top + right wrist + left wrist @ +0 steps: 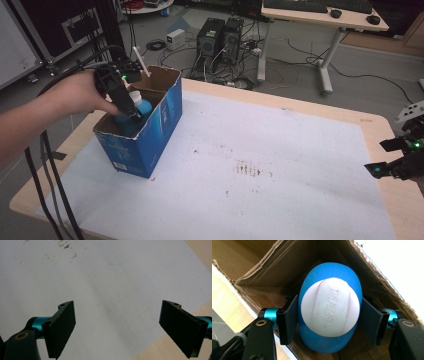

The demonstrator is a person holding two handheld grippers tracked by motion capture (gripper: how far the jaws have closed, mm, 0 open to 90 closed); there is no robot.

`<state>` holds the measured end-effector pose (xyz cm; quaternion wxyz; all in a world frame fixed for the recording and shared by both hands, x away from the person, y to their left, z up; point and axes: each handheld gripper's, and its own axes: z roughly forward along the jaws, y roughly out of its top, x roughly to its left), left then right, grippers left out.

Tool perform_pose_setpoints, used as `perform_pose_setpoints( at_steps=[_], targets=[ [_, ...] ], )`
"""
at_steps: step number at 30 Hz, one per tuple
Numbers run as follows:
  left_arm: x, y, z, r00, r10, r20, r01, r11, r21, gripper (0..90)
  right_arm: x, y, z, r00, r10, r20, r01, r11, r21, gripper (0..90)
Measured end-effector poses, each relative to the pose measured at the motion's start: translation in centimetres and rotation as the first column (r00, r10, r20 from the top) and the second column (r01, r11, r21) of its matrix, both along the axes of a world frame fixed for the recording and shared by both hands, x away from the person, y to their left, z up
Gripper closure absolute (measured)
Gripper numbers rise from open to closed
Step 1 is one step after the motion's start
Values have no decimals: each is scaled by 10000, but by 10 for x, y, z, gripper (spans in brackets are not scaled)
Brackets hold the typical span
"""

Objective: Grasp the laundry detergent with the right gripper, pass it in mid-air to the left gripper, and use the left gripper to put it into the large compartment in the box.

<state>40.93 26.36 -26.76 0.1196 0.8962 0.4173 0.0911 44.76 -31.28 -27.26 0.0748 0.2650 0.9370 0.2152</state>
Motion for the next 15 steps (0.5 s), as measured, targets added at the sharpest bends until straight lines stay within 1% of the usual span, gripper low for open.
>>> perform_pose_setpoints(
  at_steps=[8,10,15],
  targets=[
    [0,-1,0,10000,50,-13,-50,10000,24,364,0,0,-1,10000,-19,-16,19,10000,-8,133],
    [0,-2,0,10000,-28,-77,29,9999,126,364,0,0,-1,10000,4,-17,-4,10000,-14,133],
    [1,-2,0,9999,31,-126,-30,10000,65,364,-1,0,-1,10000,27,-3,-27,10000,-14,132]
  ],
)
